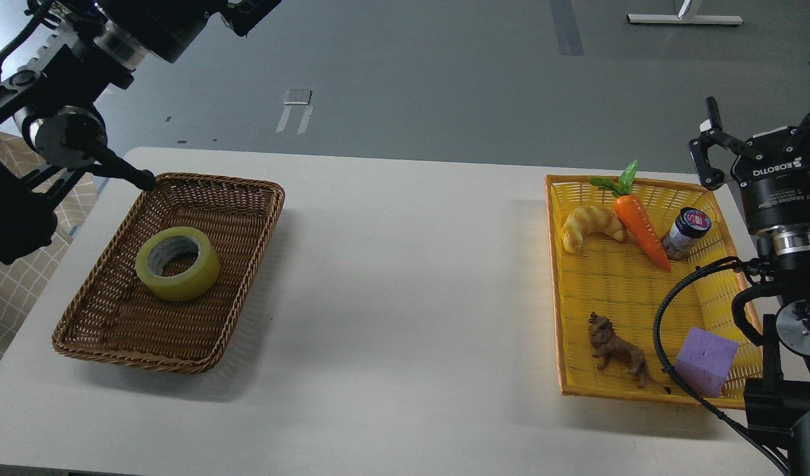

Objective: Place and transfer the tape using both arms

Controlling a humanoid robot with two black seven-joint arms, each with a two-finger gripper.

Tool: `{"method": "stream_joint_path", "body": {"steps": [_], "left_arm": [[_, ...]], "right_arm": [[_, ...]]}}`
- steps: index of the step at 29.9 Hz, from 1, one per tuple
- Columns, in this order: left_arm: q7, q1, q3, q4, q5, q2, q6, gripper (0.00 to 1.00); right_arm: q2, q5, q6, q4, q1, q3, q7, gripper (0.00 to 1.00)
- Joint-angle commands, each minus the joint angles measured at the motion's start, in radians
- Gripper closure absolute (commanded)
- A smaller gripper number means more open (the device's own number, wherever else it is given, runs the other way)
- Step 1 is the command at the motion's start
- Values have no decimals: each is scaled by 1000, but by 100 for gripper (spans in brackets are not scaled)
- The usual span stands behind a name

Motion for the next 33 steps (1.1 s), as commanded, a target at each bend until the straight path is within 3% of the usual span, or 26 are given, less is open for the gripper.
{"method": "stream_joint_path", "body": {"steps": [1,11,33], "left_arm": [[-2,83,-57,-12,0,-53,0,2],[-3,252,-137,-14,9,-253,0,2],[-3,259,-194,-9,0,-291,0,2]], "right_arm": [[0,0,0,-15,27,-3,-3,1],[-1,-1,0,-76,74,-37,-8,1],[-20,-1,0,-72,74,-65,-9,1]]}}
